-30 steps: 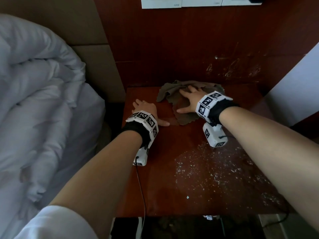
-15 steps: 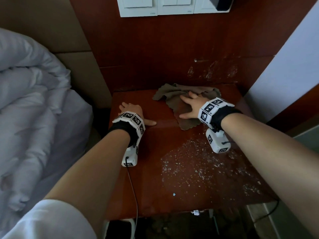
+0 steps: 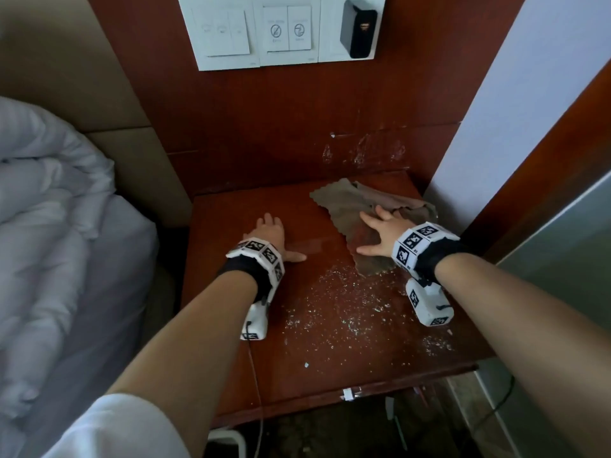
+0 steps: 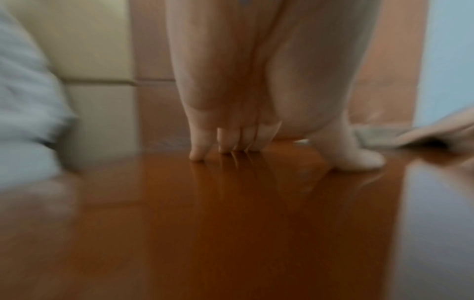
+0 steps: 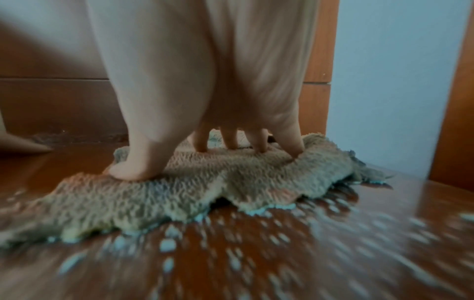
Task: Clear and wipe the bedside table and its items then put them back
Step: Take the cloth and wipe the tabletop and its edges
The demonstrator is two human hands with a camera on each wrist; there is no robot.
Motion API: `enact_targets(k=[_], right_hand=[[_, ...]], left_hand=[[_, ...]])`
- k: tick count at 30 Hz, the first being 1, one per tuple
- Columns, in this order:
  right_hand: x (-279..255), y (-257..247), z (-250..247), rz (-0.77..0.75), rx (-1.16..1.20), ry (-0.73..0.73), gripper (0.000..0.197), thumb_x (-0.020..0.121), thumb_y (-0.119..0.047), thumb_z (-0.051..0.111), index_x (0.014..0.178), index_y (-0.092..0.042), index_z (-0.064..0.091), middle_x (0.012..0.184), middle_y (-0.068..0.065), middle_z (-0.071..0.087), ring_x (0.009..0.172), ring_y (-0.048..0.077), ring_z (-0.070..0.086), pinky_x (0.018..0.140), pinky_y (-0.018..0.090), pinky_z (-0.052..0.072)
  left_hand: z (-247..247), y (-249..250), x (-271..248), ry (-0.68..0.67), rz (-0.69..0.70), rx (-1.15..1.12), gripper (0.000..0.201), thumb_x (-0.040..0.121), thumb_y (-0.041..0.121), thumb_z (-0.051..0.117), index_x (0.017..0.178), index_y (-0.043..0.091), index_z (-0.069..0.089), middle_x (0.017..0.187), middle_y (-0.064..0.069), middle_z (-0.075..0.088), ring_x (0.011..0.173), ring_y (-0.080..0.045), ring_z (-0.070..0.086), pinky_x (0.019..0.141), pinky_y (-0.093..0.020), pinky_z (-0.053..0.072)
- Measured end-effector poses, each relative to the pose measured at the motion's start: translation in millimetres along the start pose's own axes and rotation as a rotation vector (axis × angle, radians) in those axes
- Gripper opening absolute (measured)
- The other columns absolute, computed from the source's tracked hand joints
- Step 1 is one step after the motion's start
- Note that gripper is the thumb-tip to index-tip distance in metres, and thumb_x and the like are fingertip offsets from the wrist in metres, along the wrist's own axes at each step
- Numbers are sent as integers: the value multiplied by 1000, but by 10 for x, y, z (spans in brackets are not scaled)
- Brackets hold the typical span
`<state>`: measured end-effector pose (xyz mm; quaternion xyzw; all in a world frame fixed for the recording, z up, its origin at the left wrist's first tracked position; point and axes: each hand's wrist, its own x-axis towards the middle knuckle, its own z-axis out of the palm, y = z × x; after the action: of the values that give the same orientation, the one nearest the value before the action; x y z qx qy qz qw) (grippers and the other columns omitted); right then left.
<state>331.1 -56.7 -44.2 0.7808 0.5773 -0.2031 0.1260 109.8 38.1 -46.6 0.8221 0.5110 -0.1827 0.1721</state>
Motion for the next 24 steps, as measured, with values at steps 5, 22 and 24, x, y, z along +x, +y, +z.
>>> enact_targets(k=[5,22,24], right_hand=[[-131,141,79,-10,-22,-24,87,84,-63,49,150,-36,-1,159,2,-10,146,35,2,117,45,18],[452,168,-261,57,29,-23,91,82,-67,50,150,-33,0,159,4,-9,144,40,4,116,52,20],[524,178,-294,62,27,-16,92,81,-68,49,150,-32,1,159,4,-8,144,39,5,116,52,19]], left_hand=[[3,204,10,-20,24,-10,113,75,59,65,150,4,1,158,-14,-6,146,-31,2,116,-50,20],[-20,191,154,-31,27,-14,119,71,58,69,150,6,-4,158,-11,-11,147,-27,-2,117,-48,18],[-31,199,181,-33,27,-21,120,70,59,70,150,6,-4,158,-11,-10,147,-27,-2,117,-49,18]])
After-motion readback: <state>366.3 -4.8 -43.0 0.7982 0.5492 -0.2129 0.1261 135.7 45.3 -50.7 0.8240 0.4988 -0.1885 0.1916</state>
